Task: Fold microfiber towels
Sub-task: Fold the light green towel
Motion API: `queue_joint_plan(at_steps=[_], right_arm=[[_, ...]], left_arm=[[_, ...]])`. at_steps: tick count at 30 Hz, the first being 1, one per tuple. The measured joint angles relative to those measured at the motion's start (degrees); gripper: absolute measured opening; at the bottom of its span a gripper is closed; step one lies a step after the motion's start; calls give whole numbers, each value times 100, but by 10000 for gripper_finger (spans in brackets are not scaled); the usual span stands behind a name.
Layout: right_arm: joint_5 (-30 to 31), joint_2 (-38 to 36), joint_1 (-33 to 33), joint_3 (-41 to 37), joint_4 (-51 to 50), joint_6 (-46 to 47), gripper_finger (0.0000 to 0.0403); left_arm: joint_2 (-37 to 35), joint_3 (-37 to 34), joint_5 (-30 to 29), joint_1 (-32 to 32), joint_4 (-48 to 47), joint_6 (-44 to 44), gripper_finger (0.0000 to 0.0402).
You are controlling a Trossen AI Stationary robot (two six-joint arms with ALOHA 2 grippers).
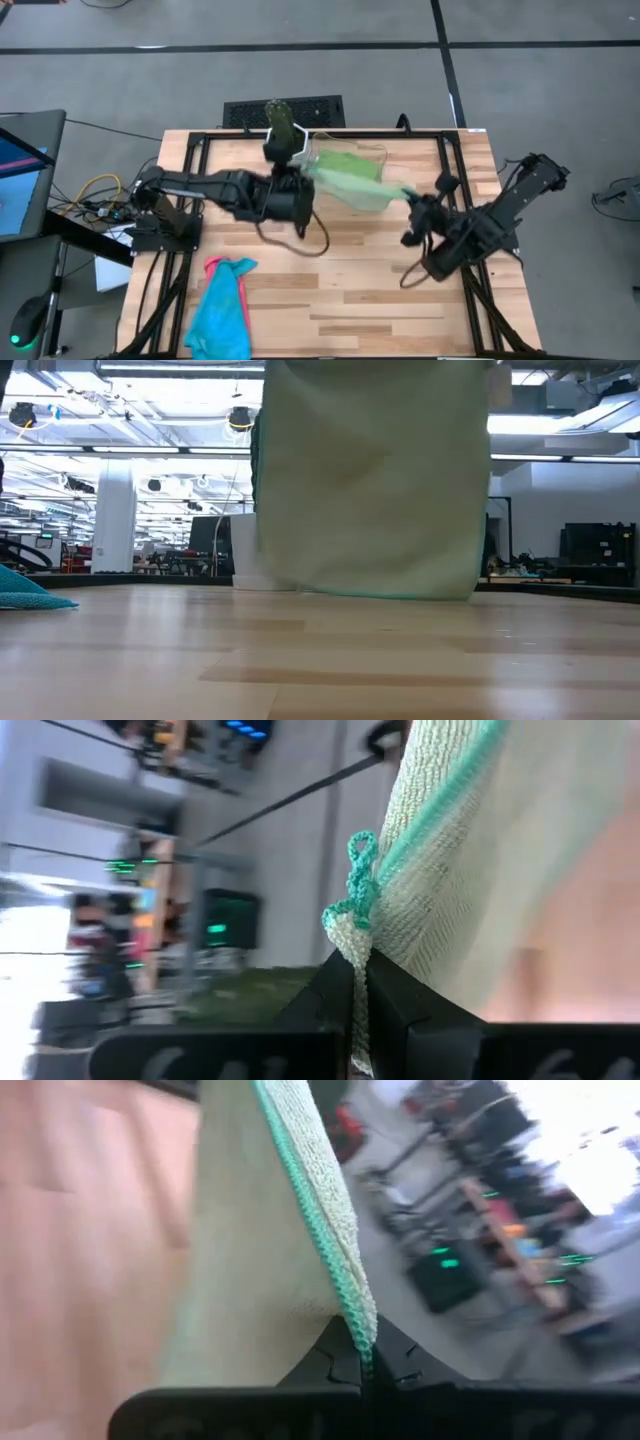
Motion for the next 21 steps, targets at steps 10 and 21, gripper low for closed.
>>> queue_joint_plan(at_steps=[10, 21], right_arm=[[-1347, 1129, 1436, 0, 842, 1552, 15], [-1892, 2685, 1907, -2, 2360, 2369, 15]], left_arm=[[4, -651, 1930, -1386, -10, -2520, 0], [15, -2204, 2410, -2430, 1579, -3535, 0]])
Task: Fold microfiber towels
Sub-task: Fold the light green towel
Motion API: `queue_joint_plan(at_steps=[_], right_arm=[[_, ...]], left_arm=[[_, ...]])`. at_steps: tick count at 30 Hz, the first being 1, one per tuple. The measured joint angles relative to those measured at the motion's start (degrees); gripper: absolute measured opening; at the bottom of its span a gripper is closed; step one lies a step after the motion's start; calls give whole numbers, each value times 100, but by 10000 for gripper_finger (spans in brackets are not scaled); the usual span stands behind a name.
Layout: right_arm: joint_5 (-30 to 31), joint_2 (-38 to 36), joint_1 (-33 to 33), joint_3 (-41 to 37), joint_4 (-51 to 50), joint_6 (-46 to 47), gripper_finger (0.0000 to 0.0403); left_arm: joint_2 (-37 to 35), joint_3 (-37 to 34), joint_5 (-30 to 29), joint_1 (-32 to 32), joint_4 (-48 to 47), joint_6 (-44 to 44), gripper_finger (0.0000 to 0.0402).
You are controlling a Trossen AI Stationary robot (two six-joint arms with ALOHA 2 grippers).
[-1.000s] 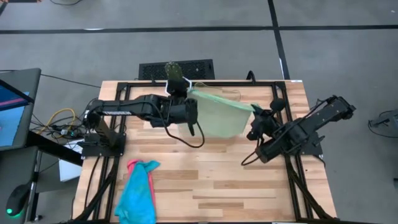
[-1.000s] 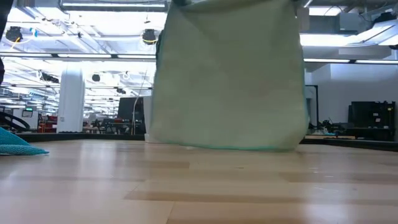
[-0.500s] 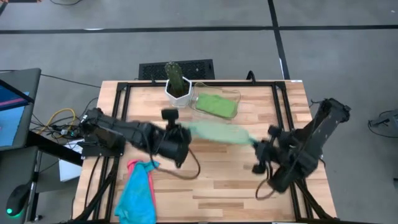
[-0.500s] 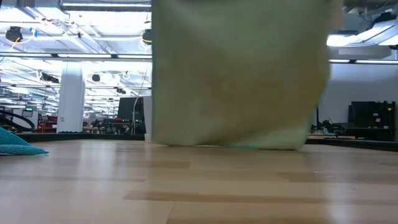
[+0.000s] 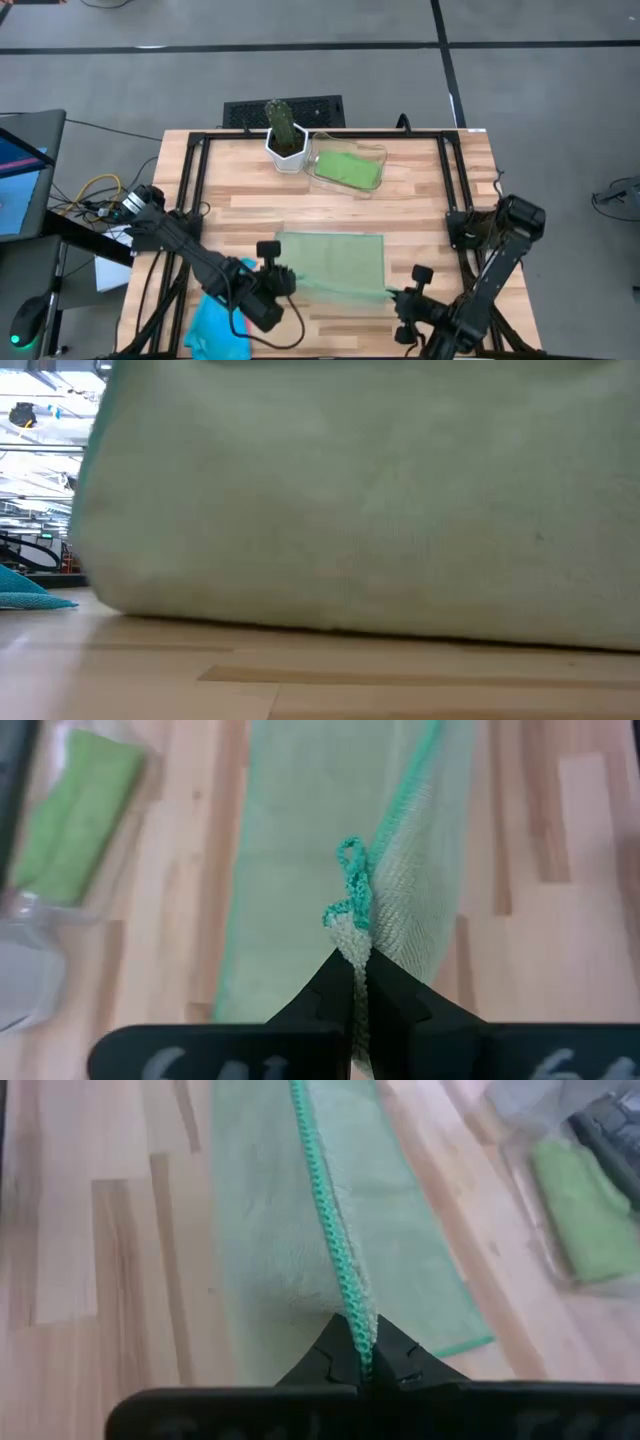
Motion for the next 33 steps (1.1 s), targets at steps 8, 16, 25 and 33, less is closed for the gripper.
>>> queue_joint_plan(at_steps=[8, 16, 25, 33], right_arm=[[18, 18, -159, 0, -361, 87, 11], [-464, 24, -637, -355, -104, -169, 11], [-1034, 12, -1007, -859, 49, -301, 13], [-1052, 8, -1270, -1050, 466, -800, 17]], left_arm=[[2, -468, -145, 110, 233, 320, 0], [2, -790, 77, 531, 244, 280, 0], [2, -1281, 79, 810, 873, 653, 0], [2, -1594, 229, 924, 1050, 676, 0]])
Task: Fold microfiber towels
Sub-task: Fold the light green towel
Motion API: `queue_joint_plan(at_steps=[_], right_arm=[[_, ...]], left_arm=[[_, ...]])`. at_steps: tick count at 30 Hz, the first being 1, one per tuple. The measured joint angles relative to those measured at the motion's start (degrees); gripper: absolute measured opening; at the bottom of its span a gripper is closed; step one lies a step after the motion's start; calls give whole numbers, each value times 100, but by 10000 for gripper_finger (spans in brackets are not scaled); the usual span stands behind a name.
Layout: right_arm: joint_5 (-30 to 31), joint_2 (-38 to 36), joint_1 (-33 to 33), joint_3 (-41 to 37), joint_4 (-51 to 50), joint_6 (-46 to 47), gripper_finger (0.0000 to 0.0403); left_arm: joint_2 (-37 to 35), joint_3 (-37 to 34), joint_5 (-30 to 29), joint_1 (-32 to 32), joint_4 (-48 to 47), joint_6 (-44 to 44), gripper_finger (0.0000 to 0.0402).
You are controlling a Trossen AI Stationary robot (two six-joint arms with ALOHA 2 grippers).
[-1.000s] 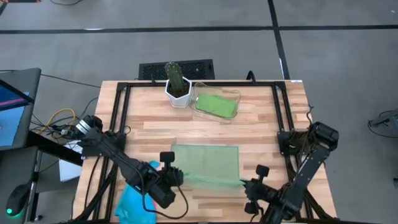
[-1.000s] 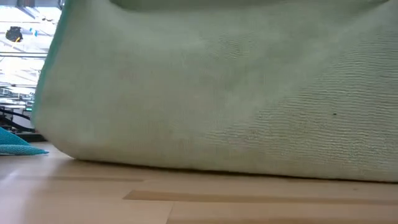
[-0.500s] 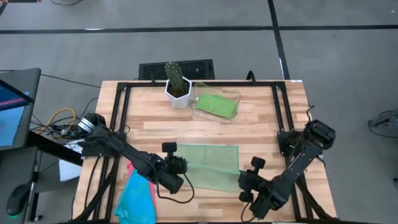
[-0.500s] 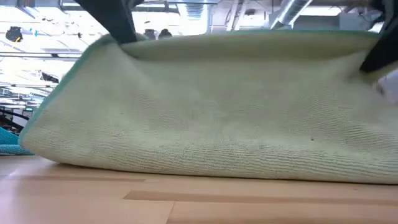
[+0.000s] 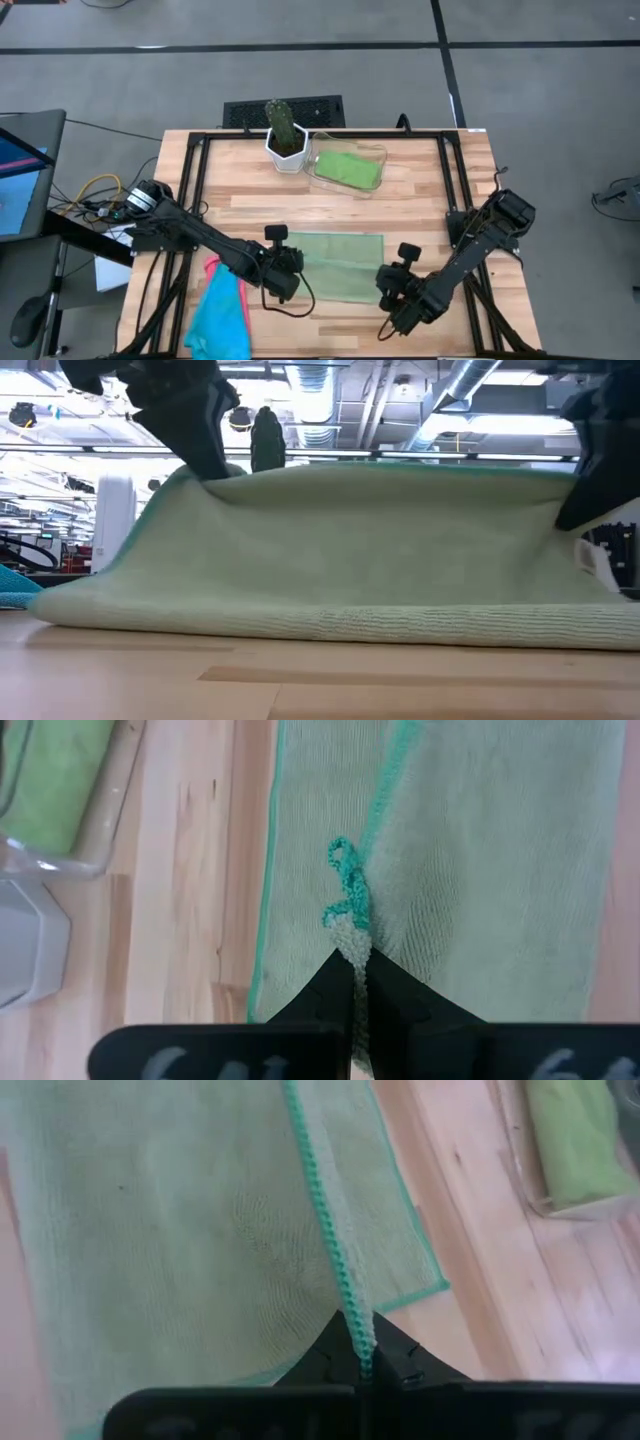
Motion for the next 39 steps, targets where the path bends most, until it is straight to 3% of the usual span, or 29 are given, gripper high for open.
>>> queue_joint_plan(at_steps=[16, 25, 32, 39], right_arm=[[-129, 15, -293, -285, 445, -255, 21], [-132, 15, -318, -285, 431, -208, 73], [-129, 15, -522, -286, 315, -202, 109], [-134, 15, -707, -287, 229, -193, 128]], left_arm=[[0, -162, 147, 4, 27, -42, 0], [0, -162, 126, 9, 28, 26, 3], [0, -162, -261, 32, -1, 43, 75], [0, -162, -194, 175, 1, 105, 159]])
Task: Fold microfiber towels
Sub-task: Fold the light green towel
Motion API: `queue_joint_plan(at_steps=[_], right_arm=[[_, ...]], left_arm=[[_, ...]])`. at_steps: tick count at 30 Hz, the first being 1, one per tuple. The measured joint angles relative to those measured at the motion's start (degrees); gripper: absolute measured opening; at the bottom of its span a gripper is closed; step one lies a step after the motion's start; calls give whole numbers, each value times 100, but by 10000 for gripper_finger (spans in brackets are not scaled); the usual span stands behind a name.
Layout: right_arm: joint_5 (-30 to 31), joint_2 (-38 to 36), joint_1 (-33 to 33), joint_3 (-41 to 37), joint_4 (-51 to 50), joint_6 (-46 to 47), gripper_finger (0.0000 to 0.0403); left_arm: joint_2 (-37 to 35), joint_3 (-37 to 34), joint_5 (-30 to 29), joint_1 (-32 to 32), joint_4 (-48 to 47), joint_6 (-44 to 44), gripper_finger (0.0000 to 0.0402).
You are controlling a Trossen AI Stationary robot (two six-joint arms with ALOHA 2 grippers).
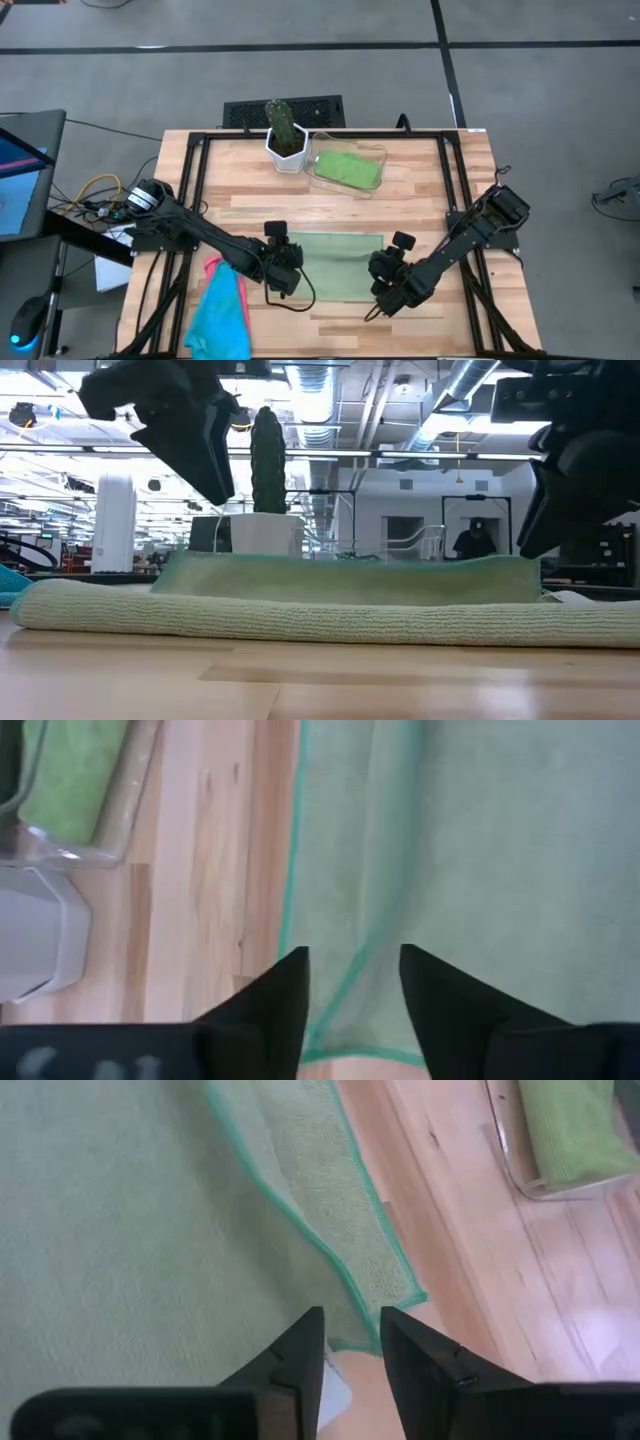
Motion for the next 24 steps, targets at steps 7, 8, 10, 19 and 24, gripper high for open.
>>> queue_joint_plan(at_steps=[7, 8, 10, 19, 24], right_arm=[[-294, 0, -150, 1, -385, 295, 141], [-285, 0, -150, 0, -434, 296, 143], [-247, -2, -117, 1, -543, 296, 147], [777, -1120, 854, 68, -270, 674, 155], [2109, -1141, 1639, -404, 2089, -193, 126]], left_arm=[[0, 2, -292, 277, 0, -5, 184], [0, 2, -300, 305, 0, -12, 184], [0, 2, -305, 325, 0, -7, 185], [-509, 616, -156, -222, 282, -174, 185], [-676, 212, -1374, -1072, 1891, -278, 172]])
